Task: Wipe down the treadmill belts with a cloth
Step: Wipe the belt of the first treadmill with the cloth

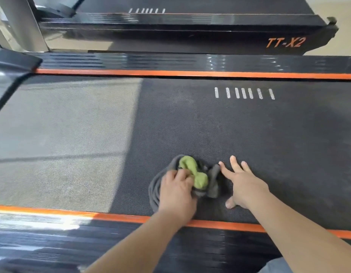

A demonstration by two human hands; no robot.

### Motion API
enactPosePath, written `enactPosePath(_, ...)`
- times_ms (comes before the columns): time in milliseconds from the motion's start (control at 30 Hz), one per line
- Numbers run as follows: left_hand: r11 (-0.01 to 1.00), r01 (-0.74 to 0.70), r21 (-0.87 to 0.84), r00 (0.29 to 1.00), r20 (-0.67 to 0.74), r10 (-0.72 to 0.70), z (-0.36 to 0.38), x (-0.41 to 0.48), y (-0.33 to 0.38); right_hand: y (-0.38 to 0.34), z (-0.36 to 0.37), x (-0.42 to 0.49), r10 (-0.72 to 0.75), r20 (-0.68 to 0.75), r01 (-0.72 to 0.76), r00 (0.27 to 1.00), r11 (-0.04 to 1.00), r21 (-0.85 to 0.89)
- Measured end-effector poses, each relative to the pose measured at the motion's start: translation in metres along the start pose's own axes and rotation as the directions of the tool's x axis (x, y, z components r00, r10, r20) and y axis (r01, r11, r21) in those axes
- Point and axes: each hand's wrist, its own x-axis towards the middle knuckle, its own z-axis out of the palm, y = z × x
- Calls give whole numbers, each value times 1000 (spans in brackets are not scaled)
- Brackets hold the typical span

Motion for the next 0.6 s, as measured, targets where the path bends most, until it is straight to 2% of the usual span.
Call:
enactPosePath(100,960,-269,-75,956,100,276,16,-16,30,1,2,-4,-21,-54,22,998,1000,13)
enactPosePath(167,940,-337,-61,932,123,342,8,-10,25,3,3,-6,-20,-64,21,998,1000,11)
enactPosePath(233,920,-389,44,918,105,383,-6,-3,2,3,2,-6,-18,-46,19,999,1000,7)
enactPosePath(400,955,-260,143,965,79,251,-37,0,-82,2,0,-5,-29,-22,29,999,999,-27)
enactPosePath(500,961,-242,131,970,48,237,-22,-5,-46,1,0,-3,-25,-12,25,1000,1000,-14)
enactPosePath(600,945,-323,44,946,29,322,11,-3,22,3,3,-4,-35,-66,35,997,999,-9)
